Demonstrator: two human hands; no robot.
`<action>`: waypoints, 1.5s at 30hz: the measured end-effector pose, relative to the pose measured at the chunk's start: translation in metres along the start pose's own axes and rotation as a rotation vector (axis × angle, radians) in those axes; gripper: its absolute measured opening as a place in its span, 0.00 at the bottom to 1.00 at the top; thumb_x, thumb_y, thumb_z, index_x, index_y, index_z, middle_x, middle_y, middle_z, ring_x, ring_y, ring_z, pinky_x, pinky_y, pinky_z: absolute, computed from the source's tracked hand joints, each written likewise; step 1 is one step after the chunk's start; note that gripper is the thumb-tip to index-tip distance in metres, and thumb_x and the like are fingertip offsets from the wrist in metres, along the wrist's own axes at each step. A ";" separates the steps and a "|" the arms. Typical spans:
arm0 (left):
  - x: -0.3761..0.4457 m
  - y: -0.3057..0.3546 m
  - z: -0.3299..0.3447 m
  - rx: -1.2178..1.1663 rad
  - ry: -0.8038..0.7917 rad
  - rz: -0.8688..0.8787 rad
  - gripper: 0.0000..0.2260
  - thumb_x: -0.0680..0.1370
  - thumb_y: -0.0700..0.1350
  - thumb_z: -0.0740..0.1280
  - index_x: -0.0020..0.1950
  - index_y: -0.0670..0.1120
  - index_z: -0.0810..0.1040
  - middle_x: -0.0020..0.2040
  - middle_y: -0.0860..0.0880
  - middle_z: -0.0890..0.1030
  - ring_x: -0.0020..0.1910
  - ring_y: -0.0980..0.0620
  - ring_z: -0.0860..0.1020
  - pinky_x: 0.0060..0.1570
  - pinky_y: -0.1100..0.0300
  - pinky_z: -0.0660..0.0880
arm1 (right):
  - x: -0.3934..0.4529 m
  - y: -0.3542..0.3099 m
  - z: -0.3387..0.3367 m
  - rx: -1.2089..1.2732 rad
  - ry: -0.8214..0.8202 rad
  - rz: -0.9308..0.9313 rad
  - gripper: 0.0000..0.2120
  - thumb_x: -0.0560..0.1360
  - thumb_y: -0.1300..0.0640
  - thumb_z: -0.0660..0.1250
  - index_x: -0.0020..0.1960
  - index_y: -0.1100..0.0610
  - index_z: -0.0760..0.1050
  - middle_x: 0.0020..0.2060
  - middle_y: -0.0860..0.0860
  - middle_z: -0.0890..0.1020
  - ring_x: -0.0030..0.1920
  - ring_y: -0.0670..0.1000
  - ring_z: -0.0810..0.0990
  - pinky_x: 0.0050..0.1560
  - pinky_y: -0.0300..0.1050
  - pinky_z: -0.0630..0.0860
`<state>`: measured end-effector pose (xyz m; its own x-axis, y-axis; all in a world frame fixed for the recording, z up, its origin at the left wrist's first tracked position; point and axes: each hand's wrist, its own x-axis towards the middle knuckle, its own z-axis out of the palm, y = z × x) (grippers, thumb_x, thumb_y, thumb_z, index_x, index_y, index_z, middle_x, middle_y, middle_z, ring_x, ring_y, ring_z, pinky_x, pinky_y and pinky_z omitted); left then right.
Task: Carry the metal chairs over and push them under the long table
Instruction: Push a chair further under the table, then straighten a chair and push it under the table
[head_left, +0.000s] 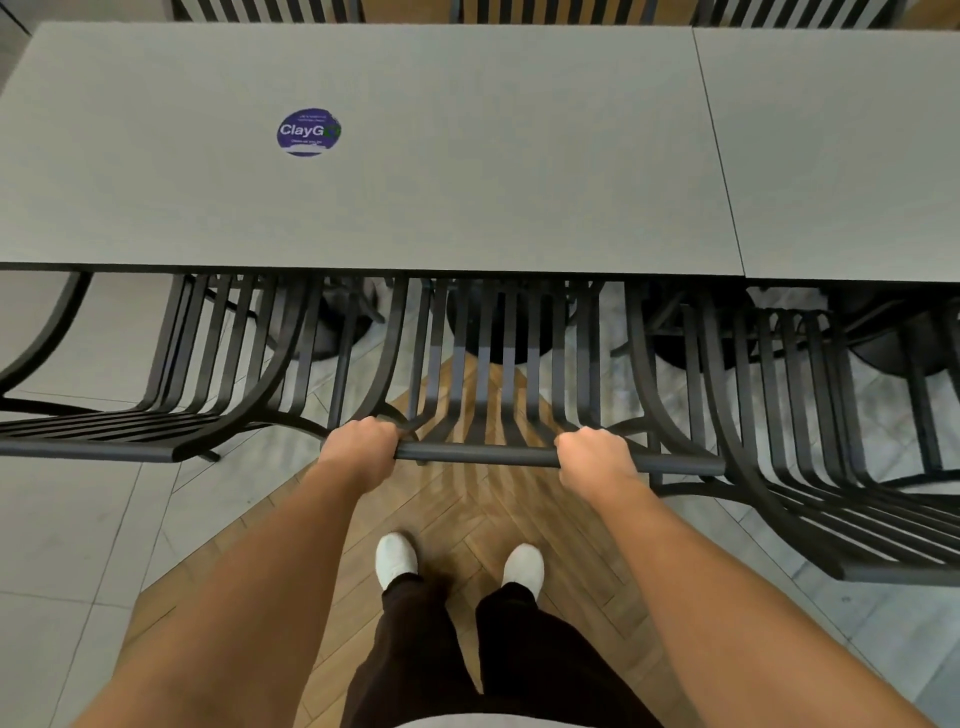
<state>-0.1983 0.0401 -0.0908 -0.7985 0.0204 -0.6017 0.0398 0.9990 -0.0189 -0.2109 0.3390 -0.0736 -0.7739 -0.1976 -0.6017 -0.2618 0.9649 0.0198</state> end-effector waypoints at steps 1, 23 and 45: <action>0.000 -0.002 0.000 0.010 -0.009 -0.002 0.10 0.82 0.45 0.63 0.61 0.53 0.79 0.40 0.53 0.75 0.37 0.55 0.74 0.38 0.60 0.72 | -0.001 -0.003 0.000 0.004 0.002 0.000 0.10 0.80 0.58 0.62 0.59 0.53 0.78 0.50 0.52 0.82 0.51 0.56 0.81 0.52 0.51 0.77; -0.011 0.109 -0.071 -0.176 -0.082 0.418 0.27 0.83 0.66 0.56 0.67 0.47 0.77 0.46 0.52 0.80 0.45 0.51 0.79 0.48 0.52 0.79 | -0.090 0.062 -0.019 0.457 0.053 0.299 0.30 0.77 0.33 0.64 0.73 0.49 0.71 0.66 0.50 0.76 0.65 0.55 0.75 0.61 0.53 0.74; -0.088 0.488 -0.057 -0.086 -0.024 0.646 0.17 0.87 0.52 0.57 0.70 0.47 0.78 0.62 0.47 0.82 0.56 0.46 0.80 0.58 0.50 0.79 | -0.281 0.362 0.103 0.555 0.145 0.499 0.30 0.79 0.37 0.64 0.76 0.51 0.68 0.73 0.54 0.72 0.71 0.57 0.71 0.67 0.53 0.71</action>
<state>-0.1429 0.5279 -0.0011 -0.6158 0.6182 -0.4885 0.4584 0.7853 0.4161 -0.0295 0.7619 0.0206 -0.8026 0.3016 -0.5147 0.4381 0.8836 -0.1653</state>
